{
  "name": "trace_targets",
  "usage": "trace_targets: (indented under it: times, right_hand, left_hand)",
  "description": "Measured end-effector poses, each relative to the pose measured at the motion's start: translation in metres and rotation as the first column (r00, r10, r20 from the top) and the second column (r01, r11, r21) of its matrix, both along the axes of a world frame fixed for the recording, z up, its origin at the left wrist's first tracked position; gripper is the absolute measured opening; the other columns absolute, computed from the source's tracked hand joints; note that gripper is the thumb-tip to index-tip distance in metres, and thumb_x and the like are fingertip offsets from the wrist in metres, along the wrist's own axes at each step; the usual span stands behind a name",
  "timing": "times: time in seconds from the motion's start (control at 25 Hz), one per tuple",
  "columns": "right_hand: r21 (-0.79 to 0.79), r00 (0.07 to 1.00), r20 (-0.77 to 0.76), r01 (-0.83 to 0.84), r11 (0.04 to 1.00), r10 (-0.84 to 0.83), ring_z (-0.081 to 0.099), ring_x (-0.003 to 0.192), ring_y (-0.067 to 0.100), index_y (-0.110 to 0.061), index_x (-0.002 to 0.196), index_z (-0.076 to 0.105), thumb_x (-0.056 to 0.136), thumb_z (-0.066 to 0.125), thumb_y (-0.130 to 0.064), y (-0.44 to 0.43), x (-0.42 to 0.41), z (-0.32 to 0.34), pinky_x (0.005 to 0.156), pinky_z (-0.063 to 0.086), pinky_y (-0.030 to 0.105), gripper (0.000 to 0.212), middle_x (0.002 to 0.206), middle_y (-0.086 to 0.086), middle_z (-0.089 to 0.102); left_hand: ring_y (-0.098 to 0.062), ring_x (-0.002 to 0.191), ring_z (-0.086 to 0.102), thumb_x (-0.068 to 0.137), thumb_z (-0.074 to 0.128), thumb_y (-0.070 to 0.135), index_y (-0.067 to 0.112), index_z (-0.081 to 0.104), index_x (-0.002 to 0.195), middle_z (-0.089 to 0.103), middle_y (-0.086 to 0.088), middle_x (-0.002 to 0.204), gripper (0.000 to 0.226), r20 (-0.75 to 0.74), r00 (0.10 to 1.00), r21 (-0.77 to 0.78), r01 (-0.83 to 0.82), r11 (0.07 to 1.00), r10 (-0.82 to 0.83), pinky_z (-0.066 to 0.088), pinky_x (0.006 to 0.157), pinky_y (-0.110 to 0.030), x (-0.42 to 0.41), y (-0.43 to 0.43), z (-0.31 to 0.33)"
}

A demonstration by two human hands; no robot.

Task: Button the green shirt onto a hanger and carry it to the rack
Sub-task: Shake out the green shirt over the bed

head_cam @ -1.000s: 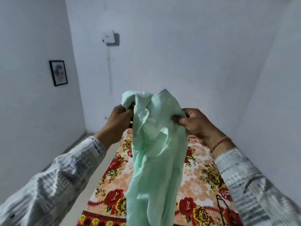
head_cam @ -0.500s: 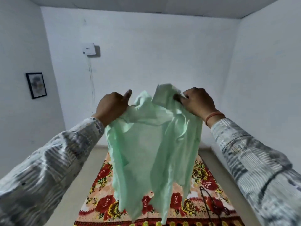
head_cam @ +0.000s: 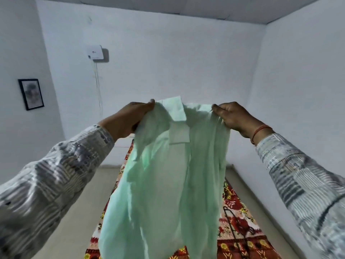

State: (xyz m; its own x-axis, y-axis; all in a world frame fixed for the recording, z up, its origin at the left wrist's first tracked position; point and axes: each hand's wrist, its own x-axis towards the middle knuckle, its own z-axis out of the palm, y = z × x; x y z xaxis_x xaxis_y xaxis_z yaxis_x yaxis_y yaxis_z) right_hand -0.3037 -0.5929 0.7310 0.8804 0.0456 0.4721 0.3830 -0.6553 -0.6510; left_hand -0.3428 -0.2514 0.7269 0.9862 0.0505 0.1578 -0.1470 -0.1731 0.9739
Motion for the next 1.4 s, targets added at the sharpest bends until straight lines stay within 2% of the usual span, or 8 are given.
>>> trace_targets:
  times: [0.24, 0.36, 0.44, 0.6, 0.68, 0.96, 1.12, 1.4]
  right_hand:
    - [0.105, 0.996, 0.084, 0.031, 0.994, -0.040, 0.023, 0.058, 0.017, -0.024, 0.063, 0.029, 0.104, 0.057, -0.053, 0.018, -0.026, 0.003, 0.058, 0.022, 0.035, 0.058, 0.063, -0.006, 0.024]
    - [-0.012, 0.989, 0.134, 0.057, 0.998, -0.055, 0.028, 0.053, 0.015, -0.018, 0.062, 0.036, 0.105, 0.057, -0.052, 0.014, -0.034, 0.010, 0.056, 0.028, 0.034, 0.059, 0.059, -0.004, 0.029]
    - [-0.201, 0.982, 0.172, 0.115, 0.973, -0.080, 0.040, 0.057, 0.021, -0.008, 0.067, 0.050, 0.106, 0.054, -0.053, 0.008, -0.037, 0.013, 0.061, 0.038, 0.035, 0.060, 0.058, 0.001, 0.040]
    - [-0.213, 0.980, 0.187, 0.104, 0.972, -0.064, 0.034, 0.058, 0.022, -0.014, 0.064, 0.038, 0.106, 0.054, -0.054, 0.013, -0.043, 0.007, 0.059, 0.034, 0.035, 0.060, 0.060, 0.001, 0.034]
    - [-0.132, 0.983, 0.173, 0.091, 0.987, -0.068, 0.034, 0.058, 0.021, -0.010, 0.065, 0.043, 0.105, 0.055, -0.055, 0.014, -0.043, 0.005, 0.059, 0.033, 0.035, 0.062, 0.062, 0.002, 0.036]
    - [-0.204, 0.989, -0.120, -0.112, 0.973, 0.088, 0.057, 0.062, 0.017, -0.006, 0.083, 0.078, 0.085, 0.081, -0.060, 0.003, -0.064, 0.012, 0.065, 0.047, 0.031, 0.054, 0.069, 0.003, 0.067]
    - [-0.106, 0.937, -0.274, -0.255, 0.961, 0.218, 0.076, 0.083, 0.025, -0.011, 0.095, 0.085, 0.073, 0.090, -0.047, -0.003, -0.087, 0.013, 0.080, 0.061, 0.039, 0.042, 0.097, 0.016, 0.083]
    - [0.358, 0.774, -0.308, -0.444, 0.821, 0.553, 0.079, 0.077, 0.019, -0.002, 0.104, 0.076, 0.092, 0.069, -0.020, -0.017, -0.100, 0.019, 0.072, 0.065, 0.032, 0.022, 0.092, 0.010, 0.081]
  left_hand:
    - [-0.026, 0.108, 0.079, 0.103, 0.040, -0.015, -0.008, 0.070, 0.124, 0.080, -0.019, 0.116, 0.037, 0.091, 0.863, -0.519, 0.467, 0.716, -0.497, 0.062, 0.100, -0.033, -0.024, -0.010, -0.005]
    - [-0.027, 0.092, 0.073, 0.085, 0.083, 0.014, 0.009, 0.083, 0.096, 0.080, -0.018, 0.093, 0.012, 0.142, 0.962, 0.375, 0.165, 0.912, -0.232, 0.060, 0.081, -0.029, -0.023, 0.005, -0.011]
    - [-0.025, 0.076, 0.061, 0.072, 0.095, 0.045, 0.023, 0.081, 0.083, 0.067, -0.002, 0.070, 0.029, 0.342, 0.940, 0.798, -0.288, 0.529, -0.005, 0.042, 0.064, -0.029, -0.016, 0.013, -0.016]
    - [-0.026, 0.081, 0.068, 0.084, 0.090, 0.043, 0.016, 0.073, 0.082, 0.070, -0.004, 0.083, 0.031, 0.200, 0.979, 0.058, 0.032, 0.998, -0.043, 0.055, 0.072, -0.034, -0.028, 0.005, -0.020]
    - [-0.027, 0.095, 0.075, 0.092, 0.084, 0.031, 0.013, 0.074, 0.099, 0.075, -0.007, 0.098, 0.022, 0.014, 0.980, -0.197, 0.198, 0.960, -0.199, 0.062, 0.076, -0.036, -0.037, -0.001, -0.020]
    - [-0.023, 0.059, 0.043, 0.091, 0.080, 0.047, 0.022, 0.047, 0.071, 0.049, 0.003, 0.062, 0.046, 0.537, 0.832, 0.721, -0.366, 0.588, -0.141, 0.033, 0.056, -0.033, -0.034, -0.001, -0.013]
    - [-0.015, 0.058, 0.046, 0.104, 0.069, 0.038, 0.005, 0.055, 0.082, 0.047, -0.006, 0.072, 0.042, 0.243, 0.954, 0.367, 0.076, 0.927, -0.174, 0.039, 0.051, -0.026, -0.039, 0.004, -0.006]
    - [-0.019, 0.086, 0.077, 0.081, 0.088, 0.008, 0.009, 0.071, 0.112, 0.076, -0.008, 0.100, 0.035, 0.159, 0.662, -0.034, 0.745, 0.666, -0.733, 0.066, 0.080, -0.032, -0.036, 0.017, -0.007]
